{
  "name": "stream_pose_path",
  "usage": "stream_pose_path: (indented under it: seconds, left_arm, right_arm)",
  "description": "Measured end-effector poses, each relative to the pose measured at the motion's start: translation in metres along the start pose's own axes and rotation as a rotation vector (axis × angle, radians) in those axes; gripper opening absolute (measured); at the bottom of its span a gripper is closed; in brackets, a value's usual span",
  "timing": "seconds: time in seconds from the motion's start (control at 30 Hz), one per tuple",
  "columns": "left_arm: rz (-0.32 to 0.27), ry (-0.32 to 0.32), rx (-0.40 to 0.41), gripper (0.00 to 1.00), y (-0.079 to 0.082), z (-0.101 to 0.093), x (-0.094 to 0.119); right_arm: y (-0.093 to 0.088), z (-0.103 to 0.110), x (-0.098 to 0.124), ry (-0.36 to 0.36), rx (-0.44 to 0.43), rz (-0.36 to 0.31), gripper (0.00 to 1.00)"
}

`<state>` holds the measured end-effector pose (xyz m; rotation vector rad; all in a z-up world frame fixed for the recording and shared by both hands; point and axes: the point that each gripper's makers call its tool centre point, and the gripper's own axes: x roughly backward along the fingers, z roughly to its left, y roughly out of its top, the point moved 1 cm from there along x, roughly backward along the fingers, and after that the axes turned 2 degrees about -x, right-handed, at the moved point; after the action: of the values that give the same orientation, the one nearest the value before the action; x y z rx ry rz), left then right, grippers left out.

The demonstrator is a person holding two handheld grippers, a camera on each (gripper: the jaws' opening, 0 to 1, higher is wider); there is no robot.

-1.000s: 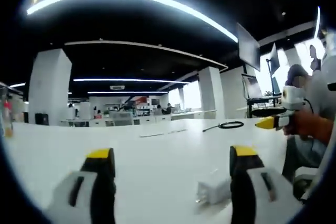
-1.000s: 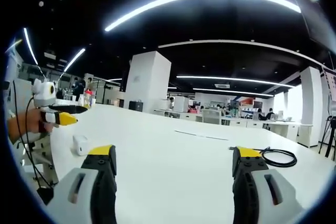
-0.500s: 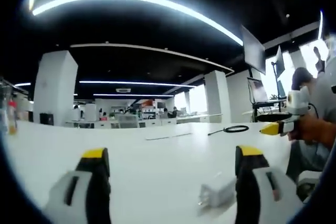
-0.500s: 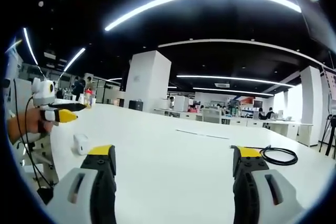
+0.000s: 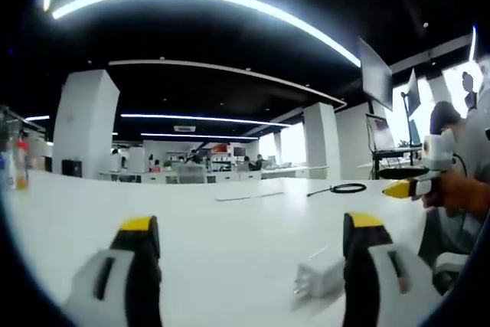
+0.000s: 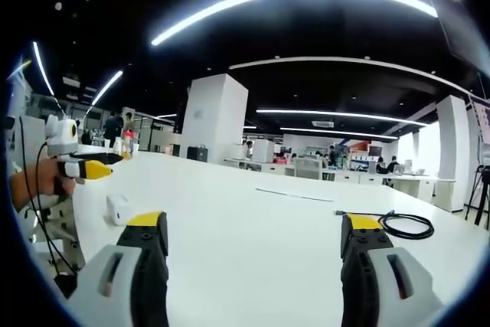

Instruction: Plug the desk Type‑C cable into the charger adapter.

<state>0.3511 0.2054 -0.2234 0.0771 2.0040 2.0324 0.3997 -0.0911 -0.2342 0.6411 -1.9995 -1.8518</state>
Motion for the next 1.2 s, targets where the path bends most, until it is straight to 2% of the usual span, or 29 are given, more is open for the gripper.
stream_pose_path:
  seconds: [0.17, 0.57, 0.73, 1.0, 1.2]
  left_arm:
    - [-0.031, 0.003, -0.008, 1.00, 0.006, 0.001, 0.002]
    - [-0.027, 0.004, 0.014, 1.00, 0.002, 0.002, 0.003]
    - [-0.019, -0.001, 0.021, 1.00, 0.000, 0.002, 0.003]
    - [-0.011, -0.002, 0.024, 1.00, -0.001, 0.003, 0.004]
    - [-0.011, -0.006, 0.022, 1.00, 0.000, 0.003, 0.004]
  right_arm:
    - [-0.002, -0.001, 0.000, 0.002, 0.001, 0.005, 0.95]
    - [-0.002, -0.017, -0.007, 0.019, 0.044, 0.039, 0.94]
    - [-0.006, -0.031, -0.012, 0.018, 0.054, 0.065, 1.00]
    - [-0.001, -0.055, -0.019, 0.022, 0.083, 0.093, 1.00]
    - [0.001, -0.079, -0.026, 0.023, 0.142, 0.134, 1.00]
